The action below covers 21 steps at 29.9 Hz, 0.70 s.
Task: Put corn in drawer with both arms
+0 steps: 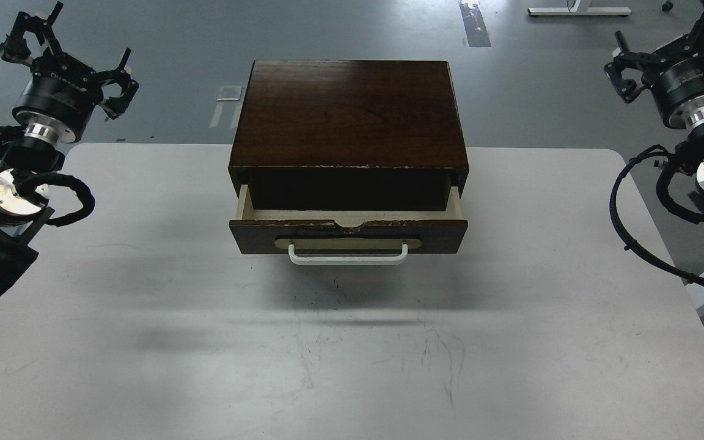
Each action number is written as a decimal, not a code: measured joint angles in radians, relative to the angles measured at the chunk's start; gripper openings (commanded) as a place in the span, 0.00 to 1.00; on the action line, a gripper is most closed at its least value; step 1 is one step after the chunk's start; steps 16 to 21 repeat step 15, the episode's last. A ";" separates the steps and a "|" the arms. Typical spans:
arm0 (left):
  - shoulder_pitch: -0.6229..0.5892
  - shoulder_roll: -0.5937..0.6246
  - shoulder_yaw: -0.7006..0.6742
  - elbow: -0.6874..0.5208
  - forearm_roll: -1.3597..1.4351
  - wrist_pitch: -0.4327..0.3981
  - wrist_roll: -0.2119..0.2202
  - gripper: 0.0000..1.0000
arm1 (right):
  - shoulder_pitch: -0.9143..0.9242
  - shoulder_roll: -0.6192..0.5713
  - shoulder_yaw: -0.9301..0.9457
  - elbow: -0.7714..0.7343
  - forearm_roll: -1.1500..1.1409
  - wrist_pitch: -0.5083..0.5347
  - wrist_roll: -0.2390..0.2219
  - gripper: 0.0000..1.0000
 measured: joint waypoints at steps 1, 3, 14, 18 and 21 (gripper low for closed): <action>0.004 -0.003 -0.003 0.000 -0.002 0.000 0.002 0.98 | -0.003 0.001 0.001 -0.003 0.007 0.006 0.002 1.00; 0.010 -0.015 -0.006 0.000 -0.002 0.000 0.004 0.98 | -0.010 0.002 0.003 -0.014 0.013 0.015 0.008 1.00; 0.025 -0.032 -0.005 0.066 0.000 0.000 0.046 0.98 | -0.083 0.001 0.007 -0.059 0.015 0.054 0.018 1.00; 0.025 -0.032 -0.004 0.067 0.000 0.000 0.056 0.98 | -0.084 -0.002 0.009 -0.064 0.015 0.057 0.021 1.00; 0.025 -0.032 -0.004 0.067 0.000 0.000 0.056 0.98 | -0.084 -0.002 0.009 -0.064 0.015 0.057 0.021 1.00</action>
